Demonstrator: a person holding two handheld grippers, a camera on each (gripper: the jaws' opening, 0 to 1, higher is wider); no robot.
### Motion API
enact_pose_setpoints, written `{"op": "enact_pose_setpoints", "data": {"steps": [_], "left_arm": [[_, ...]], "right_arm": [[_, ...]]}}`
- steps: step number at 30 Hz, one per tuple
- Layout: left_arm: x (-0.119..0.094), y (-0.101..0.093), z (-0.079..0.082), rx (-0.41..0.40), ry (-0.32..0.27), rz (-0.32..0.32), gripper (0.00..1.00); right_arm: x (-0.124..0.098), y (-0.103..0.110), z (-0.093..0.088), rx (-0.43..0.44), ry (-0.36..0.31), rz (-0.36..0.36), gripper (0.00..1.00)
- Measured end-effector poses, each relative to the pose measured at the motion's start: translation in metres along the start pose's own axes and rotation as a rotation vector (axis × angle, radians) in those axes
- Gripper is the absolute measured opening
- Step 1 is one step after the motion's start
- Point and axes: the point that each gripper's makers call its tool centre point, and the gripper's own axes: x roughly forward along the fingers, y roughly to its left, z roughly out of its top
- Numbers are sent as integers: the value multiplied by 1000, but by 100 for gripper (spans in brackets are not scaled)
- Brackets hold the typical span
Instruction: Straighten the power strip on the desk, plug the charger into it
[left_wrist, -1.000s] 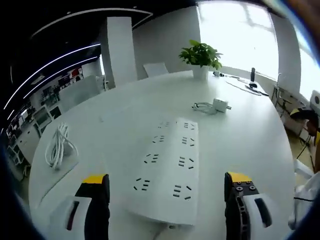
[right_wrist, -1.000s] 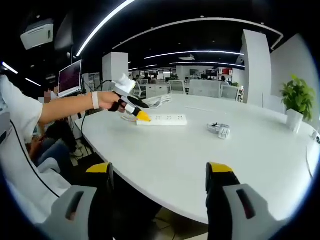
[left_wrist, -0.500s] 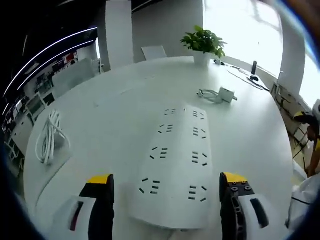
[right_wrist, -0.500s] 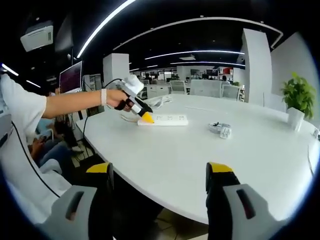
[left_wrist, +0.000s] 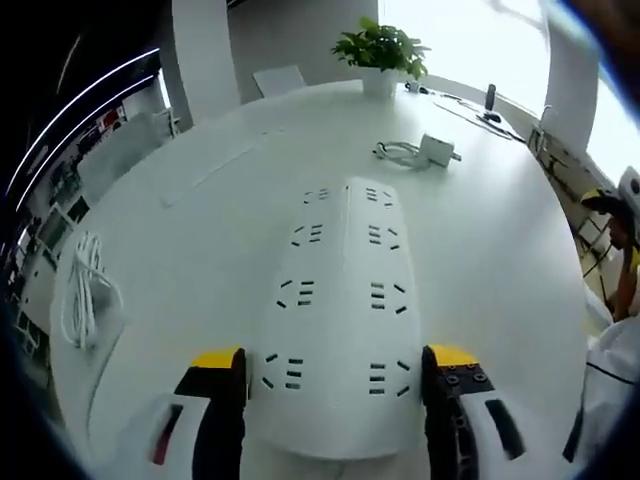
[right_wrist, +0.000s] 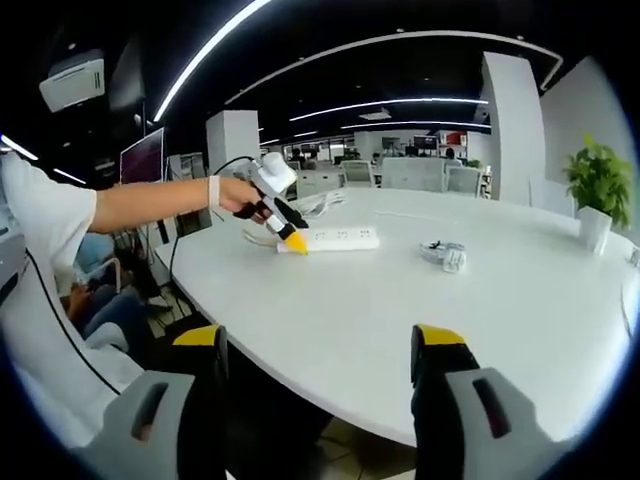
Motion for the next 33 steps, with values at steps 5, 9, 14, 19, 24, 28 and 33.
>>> {"op": "enact_pose_setpoints", "data": {"steps": [5, 9, 14, 19, 24, 28, 33], "left_arm": [[1, 0, 1, 20, 15, -15, 71], [1, 0, 0, 25, 14, -23, 71], [0, -2, 0, 34, 17, -31, 71], [0, -3, -1, 40, 24, -37, 71], [0, -4, 0, 38, 20, -36, 71], [1, -4, 0, 38, 21, -36, 71], [1, -2, 0, 38, 23, -38, 71]], "right_arm": [[0, 1, -1, -2, 3, 6, 74], [3, 4, -5, -13, 24, 20, 74], [6, 8, -3, -113, 63, 82, 67], [20, -9, 32, -254, 85, 118, 66], [49, -32, 63, -397, 126, 135, 65], [81, -40, 93, -509, 132, 188, 67], [124, -38, 114, -664, 168, 282, 67]]}}
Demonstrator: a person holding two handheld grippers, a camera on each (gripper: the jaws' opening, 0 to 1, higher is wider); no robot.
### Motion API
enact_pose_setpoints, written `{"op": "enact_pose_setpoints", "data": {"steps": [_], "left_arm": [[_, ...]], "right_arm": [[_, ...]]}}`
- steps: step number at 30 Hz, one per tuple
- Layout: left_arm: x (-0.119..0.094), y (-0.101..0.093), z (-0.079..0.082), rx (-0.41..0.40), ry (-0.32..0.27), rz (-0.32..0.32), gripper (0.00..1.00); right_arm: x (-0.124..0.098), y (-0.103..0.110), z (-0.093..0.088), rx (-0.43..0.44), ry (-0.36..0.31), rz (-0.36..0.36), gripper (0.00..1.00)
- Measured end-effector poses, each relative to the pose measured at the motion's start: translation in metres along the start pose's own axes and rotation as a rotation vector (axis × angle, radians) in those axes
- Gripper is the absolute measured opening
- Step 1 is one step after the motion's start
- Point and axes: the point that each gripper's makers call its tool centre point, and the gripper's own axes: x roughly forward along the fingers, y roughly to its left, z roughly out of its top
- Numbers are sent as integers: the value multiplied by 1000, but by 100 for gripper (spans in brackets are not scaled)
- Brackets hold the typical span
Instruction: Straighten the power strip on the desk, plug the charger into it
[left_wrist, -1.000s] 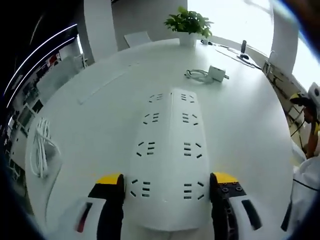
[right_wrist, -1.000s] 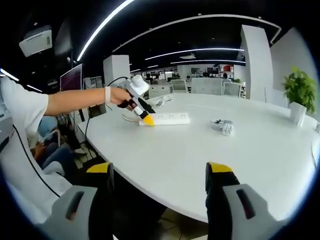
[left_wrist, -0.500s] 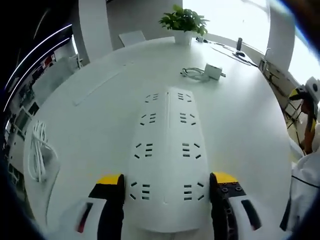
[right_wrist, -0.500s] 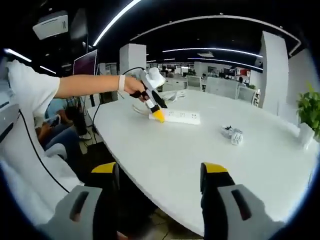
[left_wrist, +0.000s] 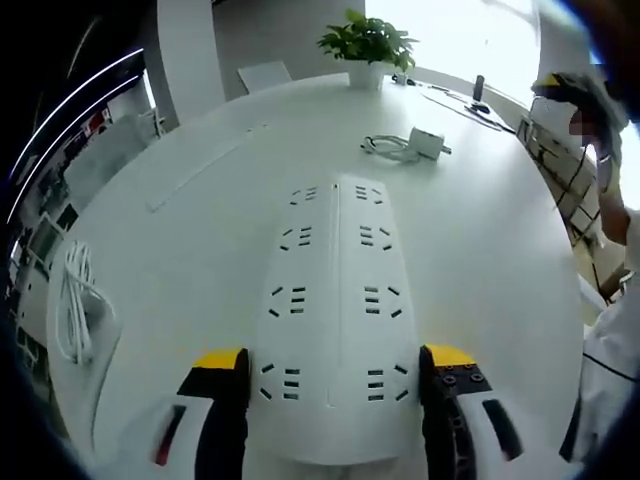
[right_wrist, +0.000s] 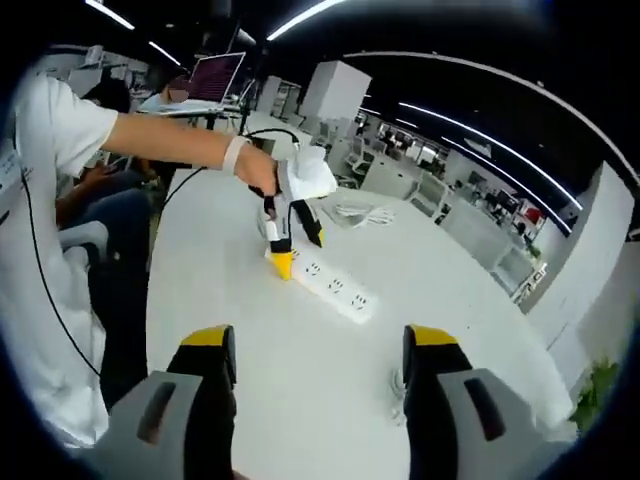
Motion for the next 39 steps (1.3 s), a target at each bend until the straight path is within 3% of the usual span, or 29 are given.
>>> {"op": "enact_pose_setpoints", "data": {"steps": [7, 20, 25, 29, 39], "left_arm": [[-1, -2, -2, 1, -6, 2, 71], [-6, -13, -9, 6, -14, -2, 71], [-6, -15, -9, 7, -12, -5, 71], [-6, -16, -9, 15, -12, -13, 71], [-6, -15, -7, 18, -19, -22, 71]], "right_arm": [[51, -14, 5, -119, 50, 105, 68], [139, -39, -16, -185, 235, 285, 67], [161, -41, -28, -251, 287, 336, 69], [172, -43, -39, -319, 371, 382, 67], [204, -41, -43, -390, 462, 479, 65]]}}
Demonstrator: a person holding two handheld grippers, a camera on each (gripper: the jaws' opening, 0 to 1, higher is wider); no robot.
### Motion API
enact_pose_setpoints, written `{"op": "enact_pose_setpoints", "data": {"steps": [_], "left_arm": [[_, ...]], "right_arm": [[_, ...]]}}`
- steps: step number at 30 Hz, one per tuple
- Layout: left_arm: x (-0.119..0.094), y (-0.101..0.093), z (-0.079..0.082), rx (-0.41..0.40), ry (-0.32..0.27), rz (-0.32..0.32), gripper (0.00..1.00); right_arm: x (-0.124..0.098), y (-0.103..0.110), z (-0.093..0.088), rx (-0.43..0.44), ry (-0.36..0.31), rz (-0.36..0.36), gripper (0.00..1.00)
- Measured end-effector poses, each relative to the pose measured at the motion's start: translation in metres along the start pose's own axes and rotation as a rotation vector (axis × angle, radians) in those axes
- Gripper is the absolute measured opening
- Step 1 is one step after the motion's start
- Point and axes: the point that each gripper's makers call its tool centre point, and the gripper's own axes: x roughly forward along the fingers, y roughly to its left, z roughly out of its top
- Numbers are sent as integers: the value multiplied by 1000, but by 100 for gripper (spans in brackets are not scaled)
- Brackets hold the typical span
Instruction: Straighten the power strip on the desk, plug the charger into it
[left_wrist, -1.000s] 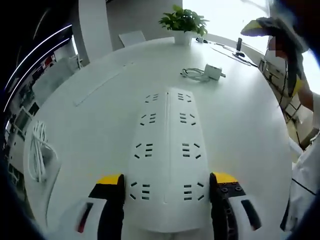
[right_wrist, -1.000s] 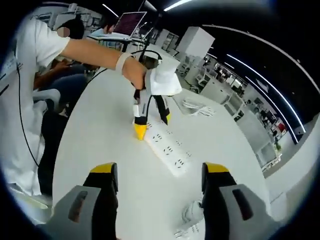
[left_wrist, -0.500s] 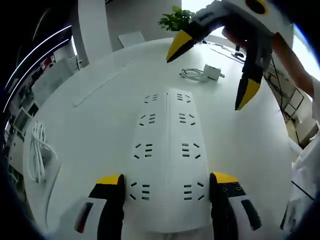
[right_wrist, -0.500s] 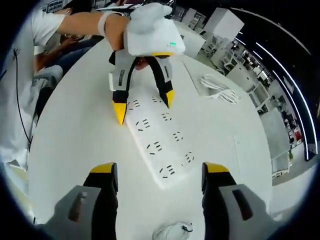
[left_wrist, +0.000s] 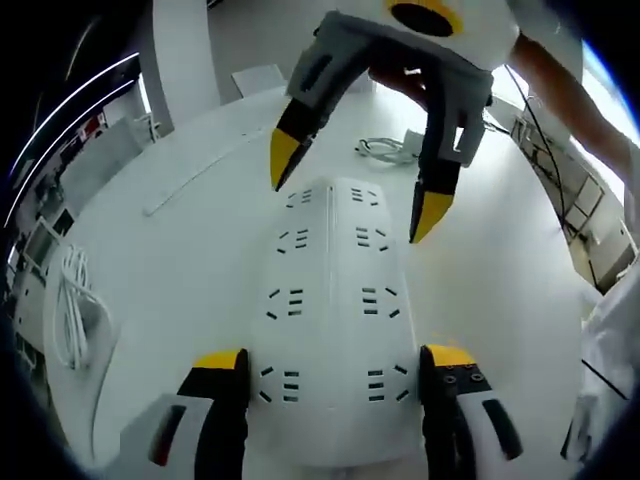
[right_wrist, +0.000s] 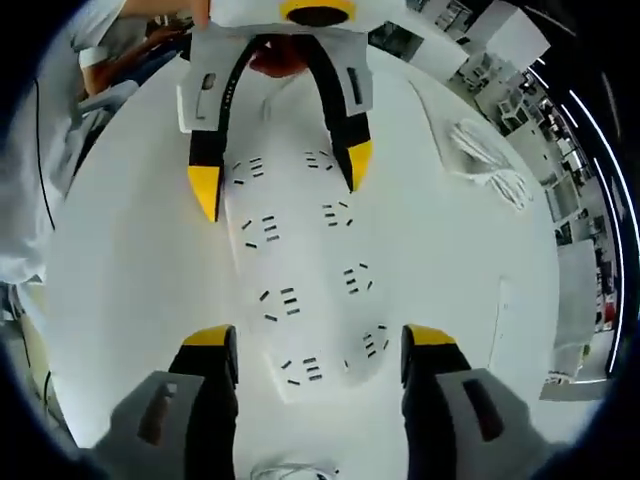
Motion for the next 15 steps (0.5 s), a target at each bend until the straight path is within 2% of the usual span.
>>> {"op": "enact_pose_setpoints", "data": {"steps": [7, 15], "left_arm": [[1, 1, 1, 4, -7, -5, 71], [3, 1, 2, 12, 1, -14, 71]], "right_arm": [[10, 4, -5, -6, 21, 16, 64], [11, 13, -5, -13, 9, 72, 63]]}}
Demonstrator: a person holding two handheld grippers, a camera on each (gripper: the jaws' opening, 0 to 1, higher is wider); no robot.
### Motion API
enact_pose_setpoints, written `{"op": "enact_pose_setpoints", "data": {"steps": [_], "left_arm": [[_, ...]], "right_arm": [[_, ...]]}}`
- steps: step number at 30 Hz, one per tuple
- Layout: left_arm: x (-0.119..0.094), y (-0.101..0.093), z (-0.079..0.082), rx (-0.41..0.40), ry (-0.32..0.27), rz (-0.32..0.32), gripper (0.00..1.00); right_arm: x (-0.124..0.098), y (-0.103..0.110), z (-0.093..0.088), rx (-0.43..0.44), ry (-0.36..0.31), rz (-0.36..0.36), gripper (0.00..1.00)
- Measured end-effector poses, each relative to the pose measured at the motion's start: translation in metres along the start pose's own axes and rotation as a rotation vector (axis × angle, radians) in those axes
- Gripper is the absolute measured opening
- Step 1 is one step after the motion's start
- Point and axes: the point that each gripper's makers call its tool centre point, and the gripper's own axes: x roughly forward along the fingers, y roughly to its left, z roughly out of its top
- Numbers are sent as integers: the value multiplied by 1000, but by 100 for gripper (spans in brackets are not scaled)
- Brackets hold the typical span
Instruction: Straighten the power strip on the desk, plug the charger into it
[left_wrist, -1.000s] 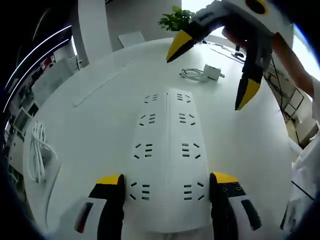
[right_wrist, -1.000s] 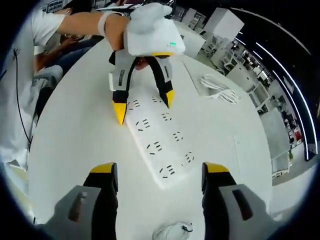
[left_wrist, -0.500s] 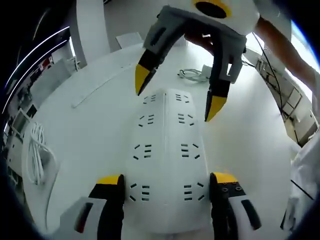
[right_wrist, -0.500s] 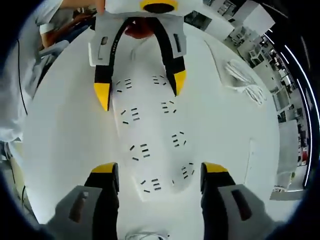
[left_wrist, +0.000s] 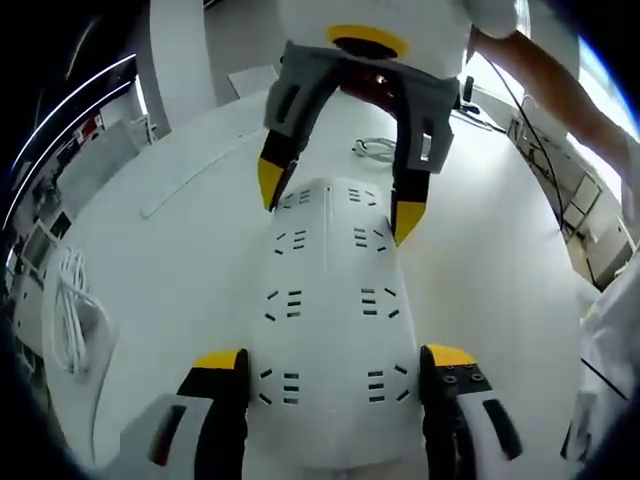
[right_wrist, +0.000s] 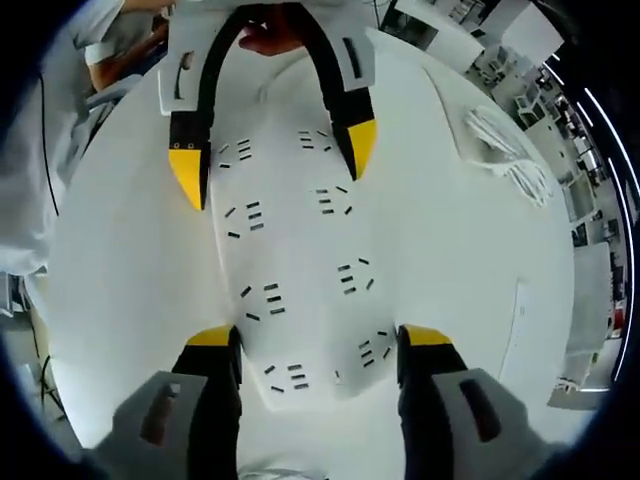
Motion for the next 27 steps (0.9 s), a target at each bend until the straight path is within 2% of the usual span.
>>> {"op": "enact_pose_setpoints", "data": {"steps": [7, 19, 27], "left_arm": [[1, 0, 0, 4, -1, -4, 71], [2, 0, 0, 9, 16, -18, 71], [1, 0, 0, 19, 10, -27, 72]], "right_arm": [[2, 1, 1, 2, -10, 25, 63], [9, 0, 2, -42, 62, 129, 65], [8, 0, 1, -30, 56, 122, 65]]}}
